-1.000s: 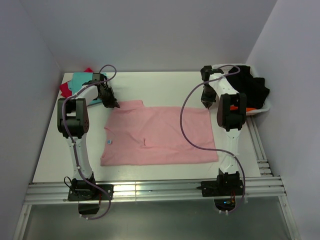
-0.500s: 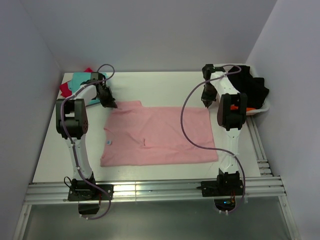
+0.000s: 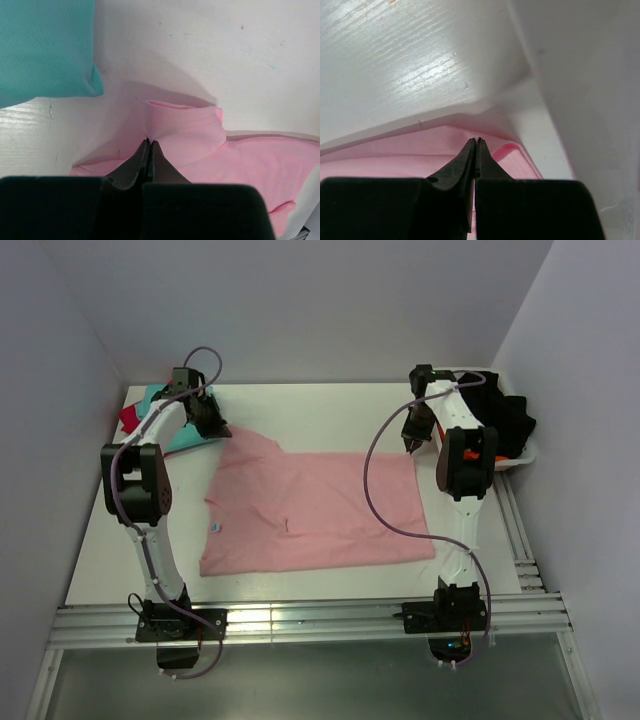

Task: Fold and stack the t-shirts
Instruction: Fold the tshirt

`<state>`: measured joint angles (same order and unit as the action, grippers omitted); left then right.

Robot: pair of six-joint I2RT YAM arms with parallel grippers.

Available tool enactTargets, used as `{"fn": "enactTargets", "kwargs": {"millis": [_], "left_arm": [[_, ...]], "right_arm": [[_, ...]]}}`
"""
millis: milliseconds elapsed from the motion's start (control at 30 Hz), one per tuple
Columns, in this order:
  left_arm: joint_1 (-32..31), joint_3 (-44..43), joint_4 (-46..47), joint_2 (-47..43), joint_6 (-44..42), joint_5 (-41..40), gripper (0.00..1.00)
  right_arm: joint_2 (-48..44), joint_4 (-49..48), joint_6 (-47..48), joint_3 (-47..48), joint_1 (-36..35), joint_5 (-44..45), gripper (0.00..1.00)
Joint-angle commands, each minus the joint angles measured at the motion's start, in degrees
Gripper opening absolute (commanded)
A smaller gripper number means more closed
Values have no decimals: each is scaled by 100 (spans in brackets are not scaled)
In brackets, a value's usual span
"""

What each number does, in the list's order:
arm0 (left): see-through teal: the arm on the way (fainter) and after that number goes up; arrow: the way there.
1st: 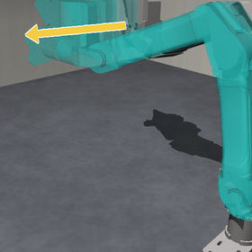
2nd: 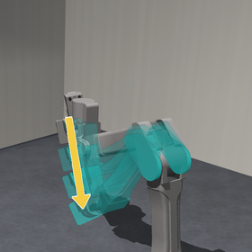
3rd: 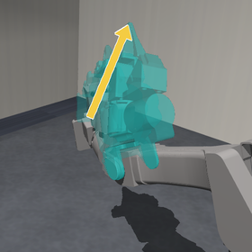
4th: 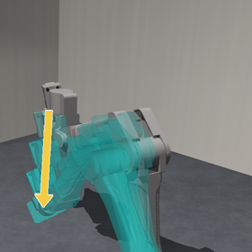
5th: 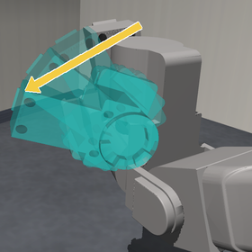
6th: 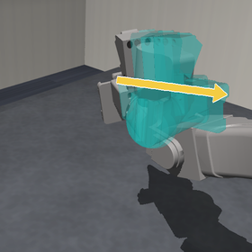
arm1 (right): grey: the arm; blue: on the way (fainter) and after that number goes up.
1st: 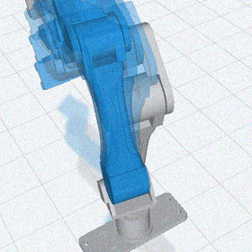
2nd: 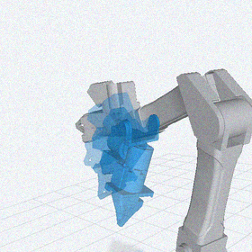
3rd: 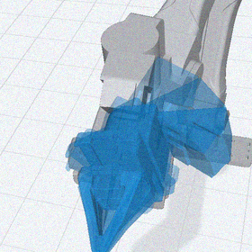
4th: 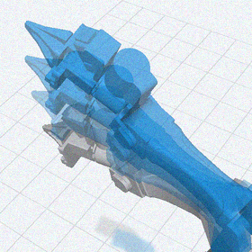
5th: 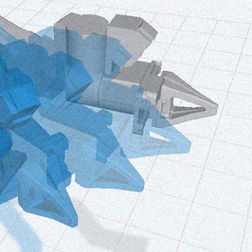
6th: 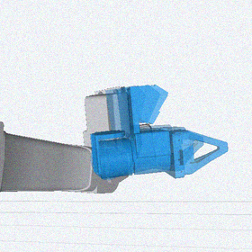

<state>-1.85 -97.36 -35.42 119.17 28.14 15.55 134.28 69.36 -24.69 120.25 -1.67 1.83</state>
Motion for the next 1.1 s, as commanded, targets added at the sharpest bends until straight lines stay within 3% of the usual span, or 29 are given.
{"fn": "enactTargets", "kwargs": {"millis": [0, 267, 533, 633, 967, 1067], "left_arm": [[-9, -161, -123, -544, 25, -70, 0], [-158, 709, -106, -1624, 42, -351, 0], [-360, 1799, -105, -2872, 121, -623, 0], [-492, 2273, -114, -3617, 165, -808, 0], [-1336, 4486, -307, -6036, 859, -1529, 0], [-1589, 4744, -466, -6503, 1272, -2116, 1]], "right_arm": [[-156, 192, -124, 271, 97, -156, 0], [-858, 34, -159, -167, 71, -429, 0], [-1913, -467, -265, -1371, 18, -666, 0], [-2466, -669, -282, -2012, -8, -710, 0], [-4742, -1724, -510, -5692, -53, -710, 0], [-5077, -1952, -616, -6414, -35, -649, 0]]}}
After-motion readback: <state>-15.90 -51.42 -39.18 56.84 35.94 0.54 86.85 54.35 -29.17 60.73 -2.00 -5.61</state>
